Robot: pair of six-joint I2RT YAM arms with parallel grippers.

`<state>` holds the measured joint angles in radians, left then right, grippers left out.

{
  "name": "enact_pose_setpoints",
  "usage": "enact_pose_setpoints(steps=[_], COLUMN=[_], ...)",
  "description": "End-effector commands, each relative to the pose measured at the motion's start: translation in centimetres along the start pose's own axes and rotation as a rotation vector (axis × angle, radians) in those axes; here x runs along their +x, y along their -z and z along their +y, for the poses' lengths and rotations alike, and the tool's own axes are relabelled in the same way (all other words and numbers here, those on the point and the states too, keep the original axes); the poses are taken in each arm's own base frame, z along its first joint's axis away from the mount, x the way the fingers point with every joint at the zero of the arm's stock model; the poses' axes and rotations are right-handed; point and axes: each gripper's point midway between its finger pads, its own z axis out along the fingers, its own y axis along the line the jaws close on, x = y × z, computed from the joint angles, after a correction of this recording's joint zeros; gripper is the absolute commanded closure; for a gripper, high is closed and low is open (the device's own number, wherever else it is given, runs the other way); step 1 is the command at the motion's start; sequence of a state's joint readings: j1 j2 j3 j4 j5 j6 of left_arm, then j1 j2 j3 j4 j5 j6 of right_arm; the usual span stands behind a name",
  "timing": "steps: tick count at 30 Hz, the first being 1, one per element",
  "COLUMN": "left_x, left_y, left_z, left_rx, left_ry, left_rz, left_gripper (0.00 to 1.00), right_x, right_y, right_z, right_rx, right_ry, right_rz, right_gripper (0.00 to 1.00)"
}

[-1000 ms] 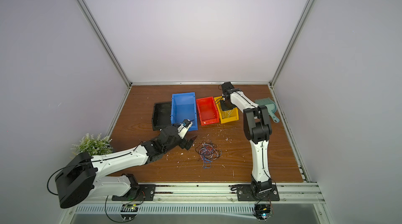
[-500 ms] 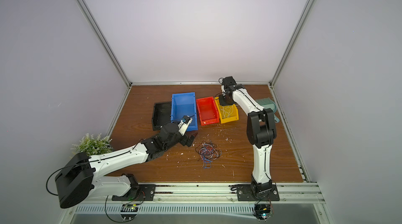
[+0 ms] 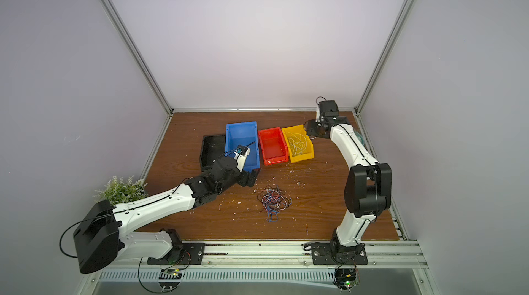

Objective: Untangle and sort cables by color
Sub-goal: Adjust the cable in the bin.

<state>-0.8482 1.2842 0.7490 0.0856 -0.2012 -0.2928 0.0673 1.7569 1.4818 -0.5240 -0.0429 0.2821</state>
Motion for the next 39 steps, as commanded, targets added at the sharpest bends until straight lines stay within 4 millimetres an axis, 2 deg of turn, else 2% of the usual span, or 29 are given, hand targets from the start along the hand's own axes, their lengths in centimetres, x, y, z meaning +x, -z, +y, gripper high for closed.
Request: enact_pose_setpoints(steps=[1,7,13,14,16,19,24,32,36,39], left_x=[0.9,1.5,2.1,2.0,2.1,2.2,2.3,2.4,2.5,2.7], left_y=[-0.6,-1.1,-1.6,-1.6,-1.7,-1.7,-1.7,-1.7,-1.6,-1.7], left_z=[0.3,0.3,0.3,0.3,0.3,0.1,0.0,0.0,0.1,0.1], left_rx=[-0.005,-0.009,-0.012,-0.011,-0.011,-0.004,0.002,0.005,0.005,0.005], left_ry=[0.011,0.002,0.002,0.002,-0.002,-0.01,-0.011,-0.009,-0.008,-0.008], left_rz=[0.027,0.05,0.067,0.066,0.067,0.07,0.072,0.076,0.079,0.081], left_gripper=[0.01,0.0,0.0,0.0,0.01,0.02,0.02,0.02,0.02,0.02], right_x=[-1.8,-1.7,-1.3,-1.3,-1.3,-1.5,-1.4,0.2,1.2,2.4], right_y=[-0.8,-4.3,-6.4,-6.5,-6.8,-6.2,-4.1,-1.8,-1.9,-2.9], right_z=[0.1,0.4,0.7,1.0,1.4,1.7,2.2,4.4,4.9,5.1], right_rx=[-0.133,-0.206,-0.239,-0.249,-0.277,-0.28,-0.277,-0.276,-0.237,-0.222], right_ry=[-0.1,-0.126,-0.158,-0.159,-0.163,-0.163,-0.135,-0.057,-0.026,-0.018], right_rz=[-0.044,0.026,0.052,0.054,0.061,0.054,0.028,0.039,0.057,0.09], right_gripper=[0.4,0.4,0.42,0.44,0.6,0.85,0.98,1.0,1.0,1.0])
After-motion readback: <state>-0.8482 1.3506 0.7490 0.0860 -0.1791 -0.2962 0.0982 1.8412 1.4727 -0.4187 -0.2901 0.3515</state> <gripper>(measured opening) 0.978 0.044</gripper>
